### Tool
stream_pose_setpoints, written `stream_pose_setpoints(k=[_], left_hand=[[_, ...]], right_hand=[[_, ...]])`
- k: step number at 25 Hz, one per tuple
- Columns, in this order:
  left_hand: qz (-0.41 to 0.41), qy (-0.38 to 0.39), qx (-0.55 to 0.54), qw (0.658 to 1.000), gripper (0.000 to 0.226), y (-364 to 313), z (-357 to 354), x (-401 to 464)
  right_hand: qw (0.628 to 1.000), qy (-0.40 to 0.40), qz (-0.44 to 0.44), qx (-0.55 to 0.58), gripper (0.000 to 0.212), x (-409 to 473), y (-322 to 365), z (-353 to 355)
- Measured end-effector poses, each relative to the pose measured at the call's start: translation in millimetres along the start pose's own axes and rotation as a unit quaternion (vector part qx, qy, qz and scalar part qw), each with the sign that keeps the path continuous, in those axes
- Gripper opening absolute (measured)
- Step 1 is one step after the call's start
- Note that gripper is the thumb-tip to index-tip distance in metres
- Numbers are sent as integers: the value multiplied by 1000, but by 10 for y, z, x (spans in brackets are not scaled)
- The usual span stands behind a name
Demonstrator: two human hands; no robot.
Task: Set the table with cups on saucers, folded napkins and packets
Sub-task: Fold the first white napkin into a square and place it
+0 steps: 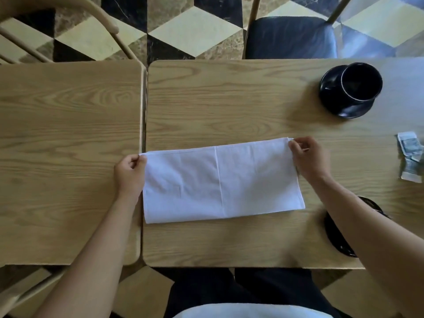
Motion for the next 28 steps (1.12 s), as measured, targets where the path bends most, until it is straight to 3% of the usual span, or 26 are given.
stream_pose_setpoints(k=[10,15,18,28], left_hand=[[23,-6,28,999,35,-27,44,-11],[34,3,3,999,26,-23,53,-50],[32,2,0,999,26,-18,70,-56],[-25,-27,91,995,23,-76,17,-101]], right_hand=[[997,-50,-20,-57,34,-110,74,-230],[998,-19,-55,5,24,-97,100,-216],[1000,6,-21,4,8,-95,108,-208],[999,-18,-48,18,11,-40,-42,-65]])
Point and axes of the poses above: each hand's wrist, its own x-axis towards the middle knuckle, its own z-axis out of the back of the hand, y = z × x, the point moved 3 cm from there along x, towards the middle knuckle, and after that the axes turned 4 degrees about -z, right-handed, at the moved point
